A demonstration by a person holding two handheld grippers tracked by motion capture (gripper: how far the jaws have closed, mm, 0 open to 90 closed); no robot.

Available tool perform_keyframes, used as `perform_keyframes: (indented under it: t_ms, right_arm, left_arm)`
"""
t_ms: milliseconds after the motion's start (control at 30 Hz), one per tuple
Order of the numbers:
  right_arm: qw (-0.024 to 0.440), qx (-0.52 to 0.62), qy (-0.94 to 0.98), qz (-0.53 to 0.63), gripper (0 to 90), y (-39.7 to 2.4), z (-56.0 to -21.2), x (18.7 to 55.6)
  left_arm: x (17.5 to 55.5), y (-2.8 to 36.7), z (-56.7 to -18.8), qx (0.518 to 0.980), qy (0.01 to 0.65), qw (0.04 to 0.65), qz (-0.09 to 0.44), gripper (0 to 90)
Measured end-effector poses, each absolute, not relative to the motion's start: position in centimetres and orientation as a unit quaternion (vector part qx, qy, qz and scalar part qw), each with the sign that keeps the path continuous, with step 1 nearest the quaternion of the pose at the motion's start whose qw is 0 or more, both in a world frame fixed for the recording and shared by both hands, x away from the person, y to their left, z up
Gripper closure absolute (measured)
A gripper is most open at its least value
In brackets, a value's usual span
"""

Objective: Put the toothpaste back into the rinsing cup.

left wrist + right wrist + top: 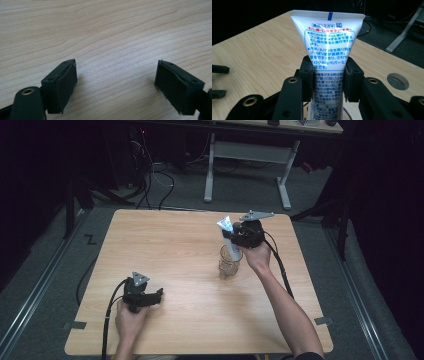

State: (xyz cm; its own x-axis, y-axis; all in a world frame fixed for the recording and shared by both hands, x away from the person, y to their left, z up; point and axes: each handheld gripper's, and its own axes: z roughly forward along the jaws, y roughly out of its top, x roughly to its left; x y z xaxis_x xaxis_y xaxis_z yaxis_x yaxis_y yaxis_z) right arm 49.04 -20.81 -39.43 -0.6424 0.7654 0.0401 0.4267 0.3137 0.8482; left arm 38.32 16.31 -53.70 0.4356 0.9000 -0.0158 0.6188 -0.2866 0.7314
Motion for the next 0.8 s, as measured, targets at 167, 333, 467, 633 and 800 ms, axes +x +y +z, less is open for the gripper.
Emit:
perform_keyframes:
  t_ms: [167,333,467,633,800]
  right_arm:
    - [0.189,0.377,0.793,0.440,66.0,-20.6,-39.7,49.1]
    - [0.190,0.377,0.796,0.434,66.0,-20.5,-40.0,49.2]
    - [0.190,0.376,0.799,0.430,66.0,-20.5,-40.1,49.2]
    - [0.187,0.377,0.798,0.431,66.0,-20.6,-40.3,49.1]
    - [0.186,0.378,0.799,0.430,65.9,-20.7,-40.5,49.1]
  left_arm:
    - [38.3,16.3,-53.7,0.775,0.490,0.342,0.206,18.0]
    - [38.3,16.3,-53.7,0.775,0.490,0.342,0.206,18.0]
    - [38.3,16.3,-53.7,0.775,0.490,0.342,0.206,18.0]
    - [38.3,16.3,-53.7,0.775,0.490,0.342,0.206,18.0]
    - [38.3,16.3,-53.7,0.775,0.490,0.342,0.206,18.0]
